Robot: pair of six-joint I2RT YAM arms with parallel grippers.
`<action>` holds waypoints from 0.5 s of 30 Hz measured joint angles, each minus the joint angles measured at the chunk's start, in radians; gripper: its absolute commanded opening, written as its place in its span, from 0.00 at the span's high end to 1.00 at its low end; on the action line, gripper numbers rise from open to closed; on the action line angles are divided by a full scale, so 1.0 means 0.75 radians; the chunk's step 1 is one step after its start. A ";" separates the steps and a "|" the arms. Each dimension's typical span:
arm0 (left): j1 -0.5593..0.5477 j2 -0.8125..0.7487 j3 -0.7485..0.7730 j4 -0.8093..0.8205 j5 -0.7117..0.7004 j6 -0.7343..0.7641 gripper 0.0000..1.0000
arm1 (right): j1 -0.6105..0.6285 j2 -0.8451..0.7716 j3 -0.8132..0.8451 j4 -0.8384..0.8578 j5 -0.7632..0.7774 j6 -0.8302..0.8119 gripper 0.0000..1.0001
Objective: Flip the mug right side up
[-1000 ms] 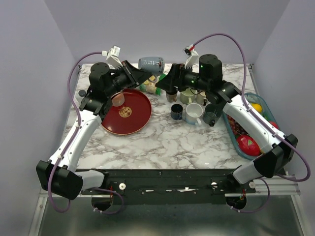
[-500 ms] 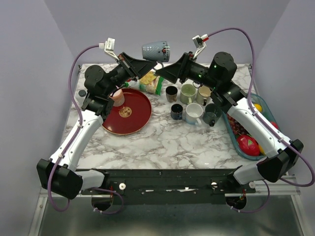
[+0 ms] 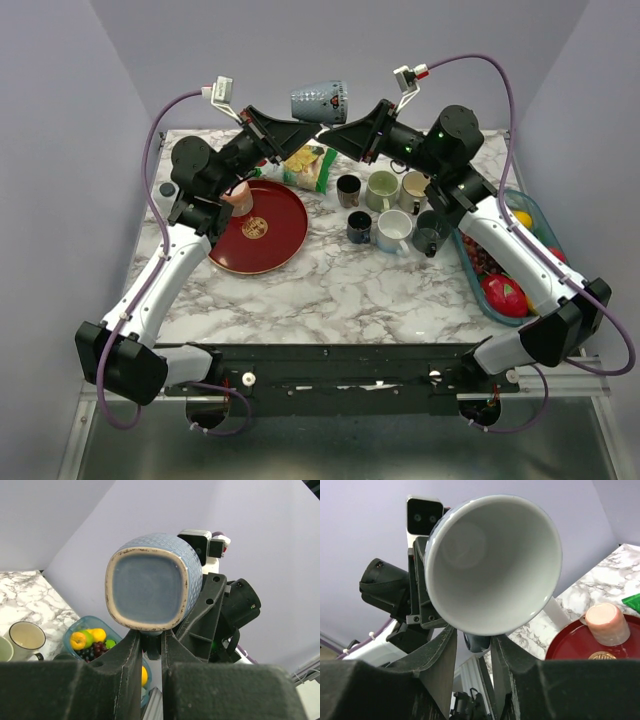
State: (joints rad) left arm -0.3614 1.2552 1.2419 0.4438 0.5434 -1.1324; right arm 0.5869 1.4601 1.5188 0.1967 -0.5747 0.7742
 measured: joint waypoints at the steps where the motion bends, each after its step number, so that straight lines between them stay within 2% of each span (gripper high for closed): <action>1: 0.000 0.000 -0.002 0.002 0.001 -0.001 1.00 | 0.001 0.004 0.000 0.004 -0.001 0.006 0.61; 5: -0.002 -0.001 -0.010 0.010 0.004 0.001 1.00 | 0.000 0.011 0.000 0.013 -0.006 0.029 0.53; 8: -0.003 -0.001 -0.023 0.030 0.007 -0.002 1.00 | 0.001 0.015 -0.001 0.030 -0.017 0.045 0.54; 10: -0.006 -0.002 -0.039 0.053 0.007 -0.003 1.00 | 0.000 0.016 -0.001 0.032 -0.021 0.053 0.61; 11: -0.007 -0.003 -0.048 0.067 0.007 -0.005 1.00 | 0.000 0.017 -0.001 0.032 -0.021 0.056 0.72; 13: -0.007 -0.010 -0.064 0.089 0.005 -0.011 1.00 | -0.001 0.019 -0.007 0.033 -0.020 0.062 0.85; 14: -0.007 -0.015 -0.069 0.098 0.006 -0.012 1.00 | -0.003 0.019 -0.012 0.035 -0.020 0.067 0.98; 15: -0.008 -0.020 -0.075 0.103 0.006 -0.011 1.00 | -0.006 0.020 -0.015 0.041 -0.023 0.078 0.99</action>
State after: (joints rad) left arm -0.3672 1.2404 1.1858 0.5209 0.5480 -1.1408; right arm 0.5827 1.4754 1.5074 0.2272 -0.5919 0.8330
